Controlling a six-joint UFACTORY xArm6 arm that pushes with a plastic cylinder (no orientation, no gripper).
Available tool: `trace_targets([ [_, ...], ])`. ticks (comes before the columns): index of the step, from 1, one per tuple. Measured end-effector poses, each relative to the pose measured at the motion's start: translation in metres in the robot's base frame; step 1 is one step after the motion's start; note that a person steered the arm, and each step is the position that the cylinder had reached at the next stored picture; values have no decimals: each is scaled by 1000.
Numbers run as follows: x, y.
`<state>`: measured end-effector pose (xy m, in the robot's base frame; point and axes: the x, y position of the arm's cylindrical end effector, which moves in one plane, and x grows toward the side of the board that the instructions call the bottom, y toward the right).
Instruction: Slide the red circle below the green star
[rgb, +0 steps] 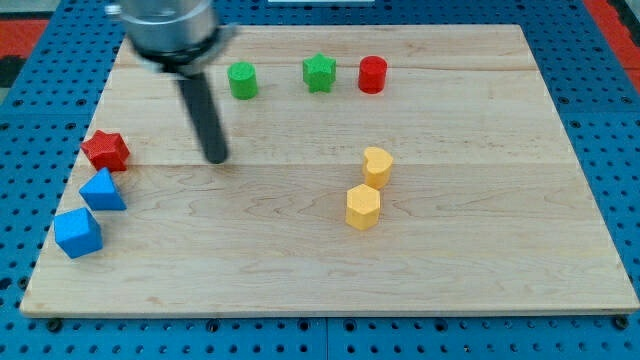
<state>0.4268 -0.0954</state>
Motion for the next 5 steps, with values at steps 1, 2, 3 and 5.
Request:
trace_targets([
  [1, -23, 56],
  [2, -60, 161],
  [3, -96, 252],
  [5, -128, 119],
])
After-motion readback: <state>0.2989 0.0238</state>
